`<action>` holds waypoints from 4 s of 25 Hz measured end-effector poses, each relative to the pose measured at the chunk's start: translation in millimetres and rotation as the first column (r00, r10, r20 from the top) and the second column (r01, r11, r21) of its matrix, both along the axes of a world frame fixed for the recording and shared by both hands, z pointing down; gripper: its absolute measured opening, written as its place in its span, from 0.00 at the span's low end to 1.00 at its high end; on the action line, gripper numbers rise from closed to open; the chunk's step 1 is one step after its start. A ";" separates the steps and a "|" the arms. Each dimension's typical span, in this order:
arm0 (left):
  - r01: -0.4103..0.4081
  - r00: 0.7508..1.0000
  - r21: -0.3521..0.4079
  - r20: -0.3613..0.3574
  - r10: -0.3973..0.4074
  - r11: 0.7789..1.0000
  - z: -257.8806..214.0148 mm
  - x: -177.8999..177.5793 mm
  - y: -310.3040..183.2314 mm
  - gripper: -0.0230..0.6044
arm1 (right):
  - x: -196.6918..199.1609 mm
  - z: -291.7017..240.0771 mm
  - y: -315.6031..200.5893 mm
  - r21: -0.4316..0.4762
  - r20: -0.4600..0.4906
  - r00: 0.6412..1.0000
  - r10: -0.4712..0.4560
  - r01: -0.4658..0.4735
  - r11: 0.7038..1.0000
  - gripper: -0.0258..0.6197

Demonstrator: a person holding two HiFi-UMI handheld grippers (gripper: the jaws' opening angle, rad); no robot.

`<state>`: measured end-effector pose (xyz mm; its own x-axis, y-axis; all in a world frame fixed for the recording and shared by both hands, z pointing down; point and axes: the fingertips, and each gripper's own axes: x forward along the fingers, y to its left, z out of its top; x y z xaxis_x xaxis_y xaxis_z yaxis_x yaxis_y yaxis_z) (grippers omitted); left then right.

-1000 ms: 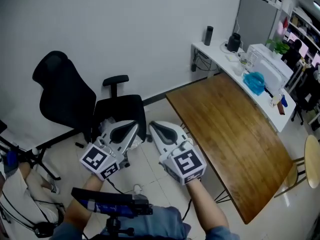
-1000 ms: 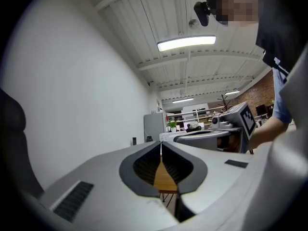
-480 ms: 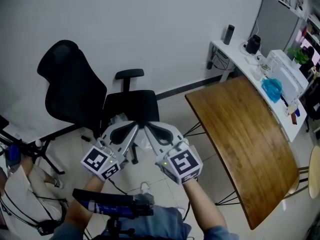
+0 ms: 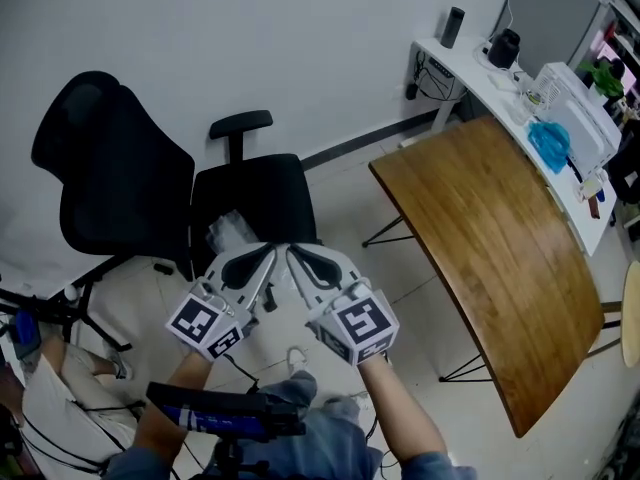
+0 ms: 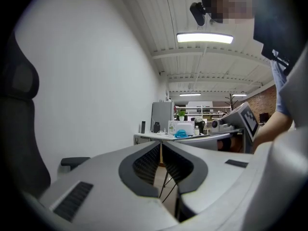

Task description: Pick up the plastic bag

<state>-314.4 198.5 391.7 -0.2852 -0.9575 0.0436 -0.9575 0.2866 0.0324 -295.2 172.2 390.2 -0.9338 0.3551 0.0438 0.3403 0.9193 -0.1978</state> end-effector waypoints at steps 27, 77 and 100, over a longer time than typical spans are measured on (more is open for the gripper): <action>-0.097 0.974 -0.183 -0.218 0.056 0.978 166.1 -5.5 -11.2 0.07 | 19.8 275.1 -15.9 -0.445 -0.404 0.910 0.097 -0.288 0.848 0.28; -0.105 0.971 -0.208 -0.231 0.056 0.973 175.1 -3.4 7.4 0.07 | -31.4 241.7 -21.8 -0.811 -0.345 0.938 -0.033 -0.280 0.514 0.05; -0.180 0.976 0.064 -0.112 0.186 0.982 36.5 -8.6 -61.5 0.07 | -74.1 35.5 -89.0 -0.550 -0.182 0.981 0.060 -0.152 0.821 0.05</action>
<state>-322.9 137.0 428.2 -0.1006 -0.9948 0.0140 -0.9823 0.1015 0.1573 -369.3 83.1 425.6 -0.9654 0.2604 0.0108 0.1707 0.6631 -0.7288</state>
